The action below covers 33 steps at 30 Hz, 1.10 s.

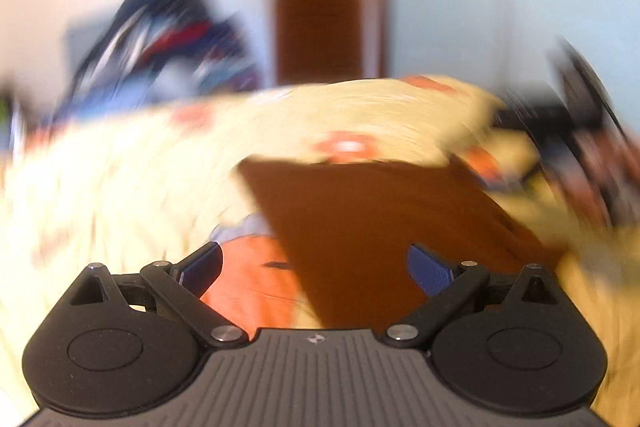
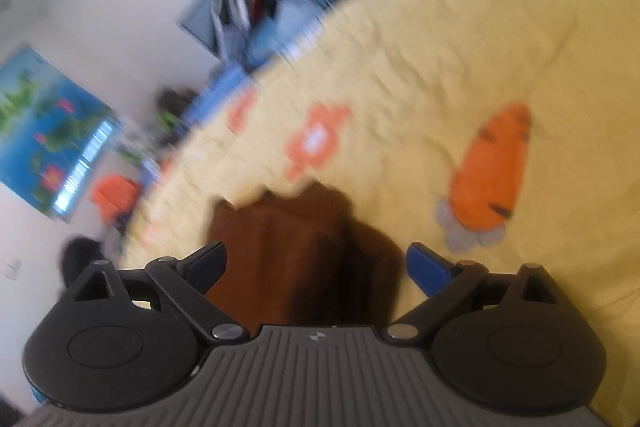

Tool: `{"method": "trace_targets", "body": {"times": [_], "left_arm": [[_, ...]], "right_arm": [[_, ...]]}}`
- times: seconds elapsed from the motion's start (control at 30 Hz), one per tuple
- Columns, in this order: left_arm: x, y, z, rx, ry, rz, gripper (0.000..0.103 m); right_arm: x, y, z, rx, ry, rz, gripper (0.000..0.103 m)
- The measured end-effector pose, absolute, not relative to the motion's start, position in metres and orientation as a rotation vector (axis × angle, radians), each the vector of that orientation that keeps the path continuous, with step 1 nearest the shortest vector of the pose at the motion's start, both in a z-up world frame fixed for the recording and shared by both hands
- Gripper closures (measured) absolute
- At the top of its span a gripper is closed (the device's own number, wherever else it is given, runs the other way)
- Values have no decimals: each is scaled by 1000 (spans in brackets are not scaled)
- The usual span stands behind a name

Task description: Fold small clothes

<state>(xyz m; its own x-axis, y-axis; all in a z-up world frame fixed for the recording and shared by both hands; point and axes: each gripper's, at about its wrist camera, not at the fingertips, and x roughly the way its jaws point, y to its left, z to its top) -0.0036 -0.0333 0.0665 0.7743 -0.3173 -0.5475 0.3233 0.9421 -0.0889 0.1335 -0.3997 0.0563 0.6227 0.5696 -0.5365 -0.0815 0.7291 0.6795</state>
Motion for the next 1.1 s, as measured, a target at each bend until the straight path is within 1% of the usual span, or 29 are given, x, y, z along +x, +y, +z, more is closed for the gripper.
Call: {"method": "trace_targets", "body": {"times": [0.03,0.1,0.17,0.2,0.23,0.27,0.3,0.33,0.37,0.4,0.43,0.53,0.7,0.73,0.77,0.8,0.83,0.87,0.93,0.97,1.0,1.03,1.07,1.1], "left_arm": [[21,-20,62,-102,636,-326,4],[64,5,48,-327,726,-330,6],[100,19,33,-457,793,-350,22],[117,15,25,-490,842,-358,35],[130,6,16,-513,899,-368,44],[142,0,9,-524,934,-396,47],[150,-5,9,-508,929,-422,48],[159,-10,7,-492,938,-431,56],[165,-16,6,-480,955,-440,68],[169,-21,7,-458,966,-437,88],[168,-24,10,-430,951,-429,89],[159,-27,31,-320,855,-431,91],[151,-6,84,-164,711,-396,91],[157,-2,89,-138,707,-354,87],[164,2,89,-118,708,-320,87],[169,6,84,-115,727,-294,83],[173,12,77,-133,767,-266,78],[171,19,69,-186,818,-254,77],[153,36,52,-325,874,-340,75],[138,42,44,-373,897,-375,73],[123,45,36,-404,925,-394,60],[108,47,29,-428,946,-407,41],[93,48,21,-457,966,-418,37],[82,48,13,-499,997,-437,37]], "right_arm": [[136,-391,55,656,793,428,8],[141,-384,51,683,813,454,7],[145,-380,49,704,815,485,6],[148,-379,48,720,812,498,7],[149,-378,47,738,812,504,9],[151,-378,47,748,816,511,13],[153,-377,46,751,826,513,17],[154,-377,45,749,838,510,31],[154,-377,44,740,852,500,51],[155,-375,41,726,875,485,66],[154,-375,39,730,876,487,72],[149,-369,47,740,833,507,72],[161,-344,72,803,730,604,72],[166,-338,75,814,714,599,67],[172,-333,76,822,711,576,53],[179,-328,74,825,733,545,35],[182,-324,73,820,767,501,0],[182,-321,71,812,784,468,2],[171,-319,71,770,813,500,2],[160,-320,71,738,812,516,2],[149,-321,73,690,817,526,2],[138,-324,73,650,830,539,2],[129,-327,71,626,845,543,2],[119,-329,69,609,861,543,2]]}}
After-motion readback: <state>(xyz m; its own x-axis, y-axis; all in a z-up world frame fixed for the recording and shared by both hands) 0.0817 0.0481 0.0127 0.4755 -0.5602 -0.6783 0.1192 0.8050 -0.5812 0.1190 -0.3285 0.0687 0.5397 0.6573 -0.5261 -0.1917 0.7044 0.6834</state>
